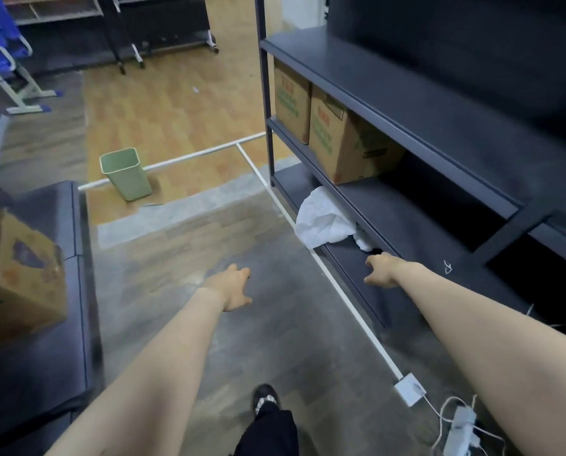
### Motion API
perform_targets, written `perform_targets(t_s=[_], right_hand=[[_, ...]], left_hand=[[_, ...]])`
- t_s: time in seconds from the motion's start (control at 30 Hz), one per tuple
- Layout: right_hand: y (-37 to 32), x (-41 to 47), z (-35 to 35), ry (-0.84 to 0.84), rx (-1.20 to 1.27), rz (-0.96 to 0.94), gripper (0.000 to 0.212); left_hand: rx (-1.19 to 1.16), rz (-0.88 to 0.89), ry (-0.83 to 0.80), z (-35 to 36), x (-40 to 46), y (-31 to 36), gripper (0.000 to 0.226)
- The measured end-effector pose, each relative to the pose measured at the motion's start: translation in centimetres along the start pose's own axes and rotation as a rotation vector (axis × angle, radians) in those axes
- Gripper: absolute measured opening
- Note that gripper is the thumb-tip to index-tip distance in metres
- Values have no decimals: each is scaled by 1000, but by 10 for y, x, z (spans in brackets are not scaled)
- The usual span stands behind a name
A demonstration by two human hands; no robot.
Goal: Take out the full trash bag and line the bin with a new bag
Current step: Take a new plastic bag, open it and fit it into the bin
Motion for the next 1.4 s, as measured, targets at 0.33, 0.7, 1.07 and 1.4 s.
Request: perform_targets(t_s=[0.33,0.7,1.07,1.4], right_hand=[[-39,125,-26,-134,58,25,54],[-26,325,-7,-229,146,60,50],[22,512,130,-199,156,148,54],[94,662,193,-34,28,238,58]], left_hand=[[-2,23,-111,-30,144,-36,58],[32,8,-54,4,334,-1,62],[17,77,-103,147,540,5,63],[104,253,-66,275,680,50,63]])
Point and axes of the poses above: each hand's wrist, its own x-axis towards the middle knuckle, its own z-axis out of the palm, y = z × x, the point moved 10 cm from there along x, towards the middle knuckle, and after that the axes turned 4 degrees about x, right-handed, at the moved point
